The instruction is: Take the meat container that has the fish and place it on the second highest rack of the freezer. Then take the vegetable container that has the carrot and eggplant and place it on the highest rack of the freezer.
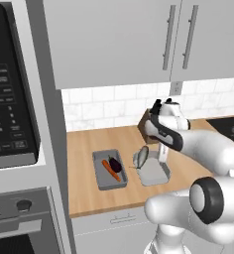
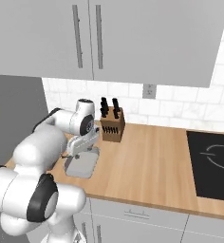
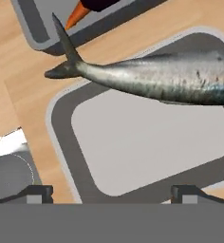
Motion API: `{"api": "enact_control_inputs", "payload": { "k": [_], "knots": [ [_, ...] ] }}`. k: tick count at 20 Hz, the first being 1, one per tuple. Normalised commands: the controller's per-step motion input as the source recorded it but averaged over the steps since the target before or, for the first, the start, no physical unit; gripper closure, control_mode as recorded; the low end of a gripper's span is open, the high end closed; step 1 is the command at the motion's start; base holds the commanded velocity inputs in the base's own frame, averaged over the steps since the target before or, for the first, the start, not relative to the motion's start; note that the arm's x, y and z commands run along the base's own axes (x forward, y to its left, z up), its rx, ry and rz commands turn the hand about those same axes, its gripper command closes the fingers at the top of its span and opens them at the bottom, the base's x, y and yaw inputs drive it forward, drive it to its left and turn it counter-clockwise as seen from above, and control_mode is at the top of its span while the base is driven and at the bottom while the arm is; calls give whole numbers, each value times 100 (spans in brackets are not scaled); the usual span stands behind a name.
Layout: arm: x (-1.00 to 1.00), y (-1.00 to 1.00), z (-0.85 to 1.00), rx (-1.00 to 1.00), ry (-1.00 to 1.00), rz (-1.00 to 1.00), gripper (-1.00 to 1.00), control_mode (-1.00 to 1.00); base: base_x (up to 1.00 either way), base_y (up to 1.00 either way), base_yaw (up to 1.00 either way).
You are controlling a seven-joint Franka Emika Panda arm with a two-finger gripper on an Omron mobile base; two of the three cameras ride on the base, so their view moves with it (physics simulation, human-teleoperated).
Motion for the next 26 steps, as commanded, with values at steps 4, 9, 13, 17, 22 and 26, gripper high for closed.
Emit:
{"api": "enact_control_inputs", "payload": {
  "k": [4, 9, 13, 17, 22, 26],
  "knots": [
    [-24, -59, -28, 5, -1, 48, -100, -100, 0, 0, 0],
    [0, -34, -42, 23, -2, 46, -100, -100, 0, 0, 0],
    [14, 7, -51, 30, 0, 43, -100, -100, 0, 0, 0],
    [13, 45, -39, 21, 0, 29, -100, -100, 0, 0, 0],
    [-9, 20, 7, 1, -18, 1, -100, -100, 0, 0, 0],
    [-61, 0, 0, 0, -19, 7, -100, -100, 0, 0, 0]
  ]
}}
